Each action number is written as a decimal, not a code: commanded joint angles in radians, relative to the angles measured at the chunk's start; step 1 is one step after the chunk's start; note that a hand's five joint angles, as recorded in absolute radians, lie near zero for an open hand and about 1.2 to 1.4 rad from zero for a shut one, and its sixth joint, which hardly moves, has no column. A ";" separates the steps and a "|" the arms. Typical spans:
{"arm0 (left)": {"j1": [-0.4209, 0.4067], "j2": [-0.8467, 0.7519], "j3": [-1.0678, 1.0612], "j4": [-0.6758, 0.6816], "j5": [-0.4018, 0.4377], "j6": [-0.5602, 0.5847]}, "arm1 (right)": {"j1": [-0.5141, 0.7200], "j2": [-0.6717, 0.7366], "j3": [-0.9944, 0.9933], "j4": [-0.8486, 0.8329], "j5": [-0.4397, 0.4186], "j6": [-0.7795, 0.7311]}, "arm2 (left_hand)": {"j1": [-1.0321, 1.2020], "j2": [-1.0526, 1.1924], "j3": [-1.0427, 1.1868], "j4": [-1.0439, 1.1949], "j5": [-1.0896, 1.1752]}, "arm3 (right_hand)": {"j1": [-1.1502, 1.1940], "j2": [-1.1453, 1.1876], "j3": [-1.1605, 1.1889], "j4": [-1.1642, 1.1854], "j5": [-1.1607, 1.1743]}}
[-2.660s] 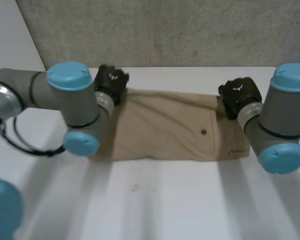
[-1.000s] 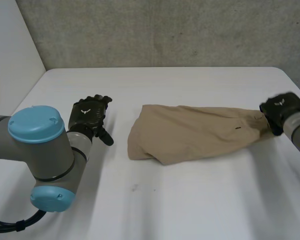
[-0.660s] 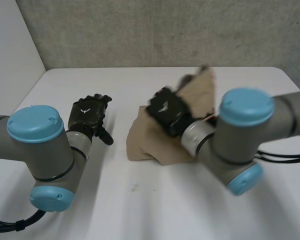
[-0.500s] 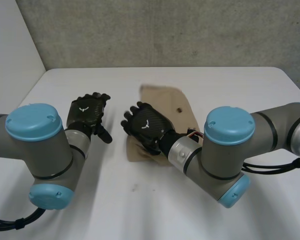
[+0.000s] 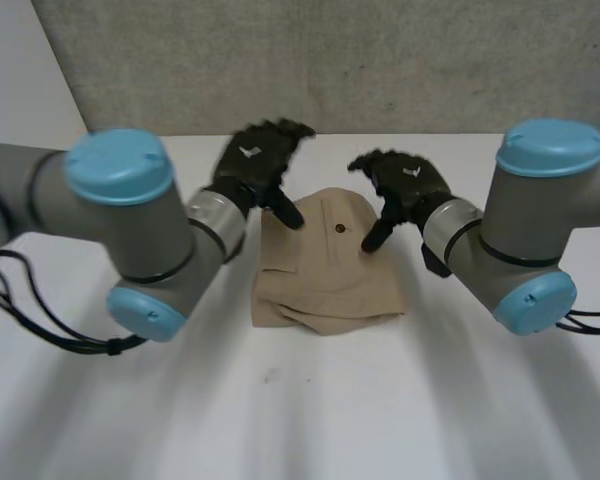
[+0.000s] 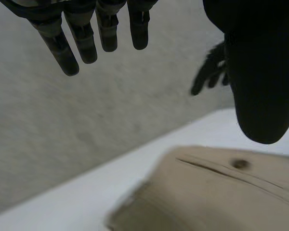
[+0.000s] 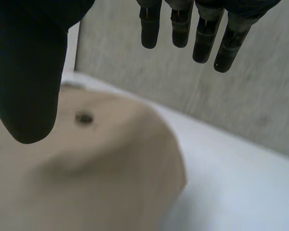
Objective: Fold the shorts.
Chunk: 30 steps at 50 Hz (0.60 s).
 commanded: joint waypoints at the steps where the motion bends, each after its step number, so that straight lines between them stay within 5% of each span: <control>1: -0.017 -0.208 0.196 -0.247 0.006 -0.005 | 0.002 0.104 -0.086 0.131 -0.016 -0.008 | 0.013 0.035 0.020 0.030 0.014 | -0.034 -0.051 -0.041 -0.066 -0.073; 11: 0.022 -0.322 0.257 -0.367 -0.124 0.000 | -0.017 0.204 -0.135 0.222 -0.015 -0.072 | 0.024 0.047 0.032 0.041 0.026 | -0.034 -0.051 -0.041 -0.066 -0.073; 30: 0.014 -0.309 0.225 -0.370 -0.124 0.006 | -0.017 0.222 -0.146 0.231 0.036 -0.155 | 0.010 0.032 0.017 0.027 0.011 | -0.034 -0.051 -0.041 -0.066 -0.073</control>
